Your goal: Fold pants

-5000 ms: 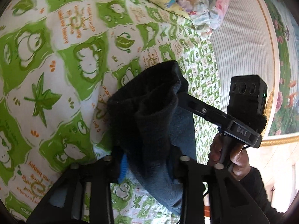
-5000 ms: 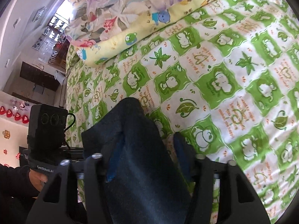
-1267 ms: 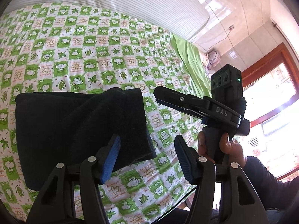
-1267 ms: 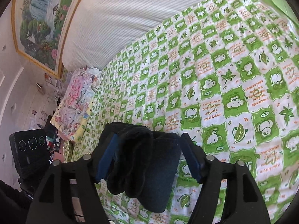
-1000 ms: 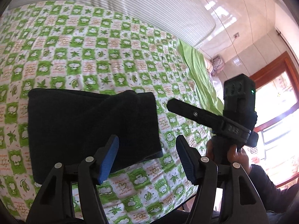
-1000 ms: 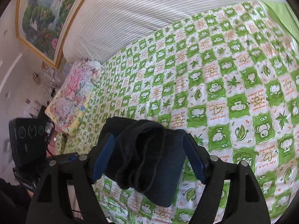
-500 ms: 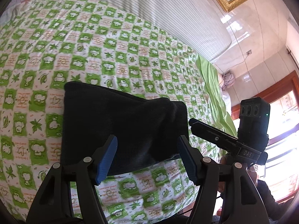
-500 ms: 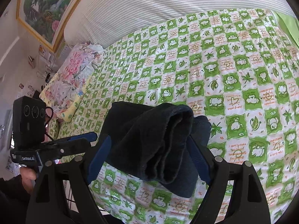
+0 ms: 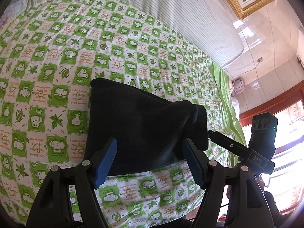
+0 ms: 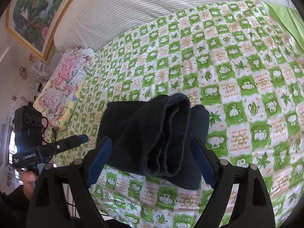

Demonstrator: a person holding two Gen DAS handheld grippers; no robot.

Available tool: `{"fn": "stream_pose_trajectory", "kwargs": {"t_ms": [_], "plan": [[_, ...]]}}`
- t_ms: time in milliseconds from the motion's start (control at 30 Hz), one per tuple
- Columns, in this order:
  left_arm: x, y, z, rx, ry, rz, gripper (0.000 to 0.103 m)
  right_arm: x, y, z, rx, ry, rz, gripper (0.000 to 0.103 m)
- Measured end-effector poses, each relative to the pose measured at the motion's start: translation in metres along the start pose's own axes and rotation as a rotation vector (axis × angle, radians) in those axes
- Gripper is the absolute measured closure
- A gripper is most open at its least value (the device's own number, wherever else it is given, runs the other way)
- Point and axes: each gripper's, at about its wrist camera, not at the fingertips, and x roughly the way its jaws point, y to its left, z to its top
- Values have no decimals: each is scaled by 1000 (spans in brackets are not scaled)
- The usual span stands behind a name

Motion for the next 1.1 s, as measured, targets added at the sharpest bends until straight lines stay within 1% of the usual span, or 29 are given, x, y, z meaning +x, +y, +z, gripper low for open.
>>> {"fn": "stream_pose_trajectory", "kwargs": {"t_ms": [200,300,367,433,567,633,667,800,900,1100], "plan": [[0,14,0,-31,8,23,29,2,-10,-9,71,6,-29,17],[1,22,2,-48,19,33,27,5,-16,-12,118,5,-41,16],[1,26,3,-53,22,38,26,7,-19,-12,147,3,-45,15],[2,30,4,-56,30,41,23,9,-21,-13,168,2,-46,14],[8,39,7,-69,49,55,23,15,-23,-15,195,7,-52,11],[13,43,9,-77,62,59,23,19,-24,-16,210,13,-70,7],[15,45,10,-79,67,59,23,21,-25,-16,217,16,-81,7],[26,47,14,-71,88,69,23,30,-31,-17,247,38,-56,7],[35,49,18,-67,104,80,23,33,-38,-16,274,37,-41,7],[54,55,26,-77,136,74,23,40,-45,-13,289,47,-43,7]]}}
